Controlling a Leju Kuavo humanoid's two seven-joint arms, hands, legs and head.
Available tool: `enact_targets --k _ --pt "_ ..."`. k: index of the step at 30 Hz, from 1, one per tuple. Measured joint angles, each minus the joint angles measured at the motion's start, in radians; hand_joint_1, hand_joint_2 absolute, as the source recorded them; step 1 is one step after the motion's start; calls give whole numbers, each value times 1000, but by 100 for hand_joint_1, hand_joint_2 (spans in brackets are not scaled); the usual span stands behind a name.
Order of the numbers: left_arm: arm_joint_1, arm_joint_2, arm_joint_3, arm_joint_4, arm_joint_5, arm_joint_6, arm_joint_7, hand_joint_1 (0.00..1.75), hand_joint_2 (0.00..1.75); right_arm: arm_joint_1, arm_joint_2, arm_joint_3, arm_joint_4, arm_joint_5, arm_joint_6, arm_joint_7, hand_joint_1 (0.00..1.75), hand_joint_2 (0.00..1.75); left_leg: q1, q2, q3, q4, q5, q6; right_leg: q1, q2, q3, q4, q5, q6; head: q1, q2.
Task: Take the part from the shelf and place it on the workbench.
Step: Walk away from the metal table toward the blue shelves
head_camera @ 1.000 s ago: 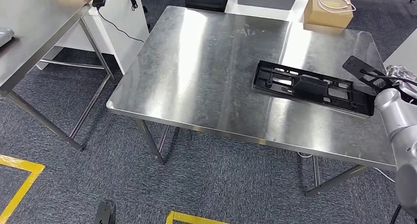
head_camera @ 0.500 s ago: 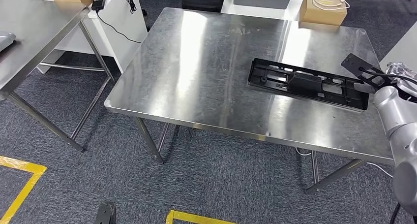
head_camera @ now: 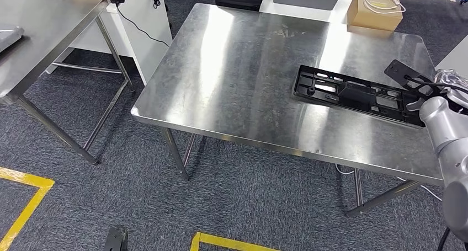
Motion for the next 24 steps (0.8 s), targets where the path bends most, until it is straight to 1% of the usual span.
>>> enact_targets --k 4,8,13,16,18,19,20,21,22,23,24 --pt "0 -1 0 0 0 0 2 0 0 0 3 0 0 6 -8 2 0 175 -2 0 -2 0 3 6 -2 0 -1 -3 5 7 0 0" --pt "0 -1 1 0 -3 -3 4 0 0 0 4 0 0 14 -18 6 0 0 -4 0 -3 1 5 9 -3 0 -1 -4 8 11 0 0" --pt "0 -1 3 0 -3 -15 7 0 0 4 4 0 0 19 -28 6 0 0 -8 1 -4 2 5 12 -6 0 -2 -4 11 17 -1 0" --pt "0 -1 4 0 -2 -18 6 0 0 6 6 0 0 21 -29 10 0 0 -12 1 -5 4 5 17 -8 0 -2 -5 12 20 -1 0" --pt "0 -1 5 0 -1 -18 5 0 0 6 8 0 0 21 -29 14 0 0 -14 1 -6 6 6 24 -10 0 -1 -6 15 27 -1 0" --pt "0 -1 5 0 -1 -18 5 0 0 6 9 0 0 21 -29 15 0 0 -14 2 -6 4 9 30 -10 0 -1 -7 17 31 -1 0" --pt "0 -1 6 0 0 -18 5 0 0 6 10 0 0 22 -30 16 0 0 -12 3 -5 -1 15 37 -11 0 -5 -3 13 34 -1 0" --pt "0 -2 8 0 0 -18 4 0 0 6 10 0 0 22 -30 17 0 0 -9 4 -5 -7 21 44 -11 1 -14 14 0 31 0 0" --pt "-1 -2 9 0 1 -18 4 0 0 6 9 0 0 22 -30 17 0 0 -7 5 -6 -13 27 50 -10 1 -31 50 -26 24 1 0" --pt "-1 -3 10 0 2 -18 3 0 0 6 9 0 0 23 -30 18 0 0 -6 5 -10 -16 32 55 -9 1 -58 111 -62 14 1 0" --pt "-1 -3 11 0 2 -18 3 0 0 7 9 0 0 23 -30 18 0 0 -6 5 -15 -16 36 57 -7 1 -88 185 -98 5 1 0"
